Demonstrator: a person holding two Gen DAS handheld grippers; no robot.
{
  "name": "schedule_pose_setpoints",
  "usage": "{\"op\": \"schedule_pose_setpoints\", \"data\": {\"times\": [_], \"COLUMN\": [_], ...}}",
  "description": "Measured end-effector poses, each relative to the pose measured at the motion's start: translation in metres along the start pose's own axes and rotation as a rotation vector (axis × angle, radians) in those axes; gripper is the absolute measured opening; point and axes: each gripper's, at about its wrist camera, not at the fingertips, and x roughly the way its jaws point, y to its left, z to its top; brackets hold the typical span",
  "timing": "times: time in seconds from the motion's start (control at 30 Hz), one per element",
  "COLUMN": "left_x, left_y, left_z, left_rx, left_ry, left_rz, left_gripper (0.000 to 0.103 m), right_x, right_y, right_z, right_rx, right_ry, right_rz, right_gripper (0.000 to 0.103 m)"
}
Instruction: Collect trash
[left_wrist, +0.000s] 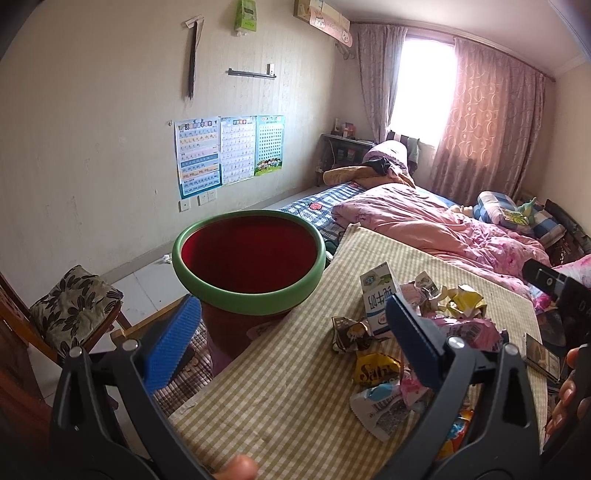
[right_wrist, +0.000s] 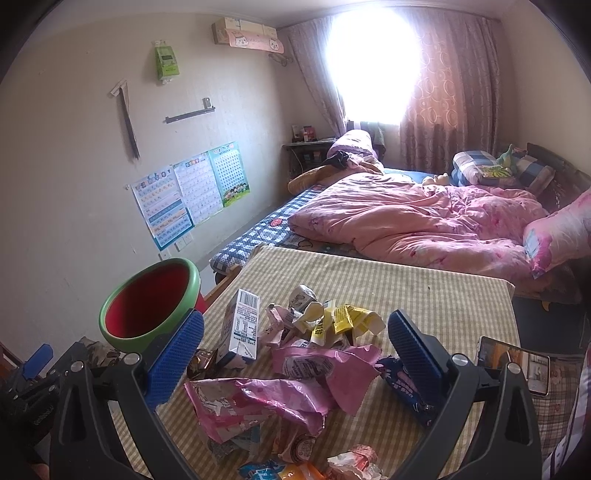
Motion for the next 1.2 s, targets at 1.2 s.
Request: {"op": "schedule_pose_setpoints", "data": {"times": [1.2], "left_x": [0.0067], "left_y": [-0.0008], "left_z": [-0.0055], "left_rx": [0.025], "left_ry": [0.012], "left_rz": [0.032], "left_gripper": [0.098], "right_x": [0.0015], "right_y": [0.0043], "right_z": [0.0014], "right_rx": [0.009], "right_ry": [0.013], "right_rz": [0.012], "right_gripper": [0.096]}}
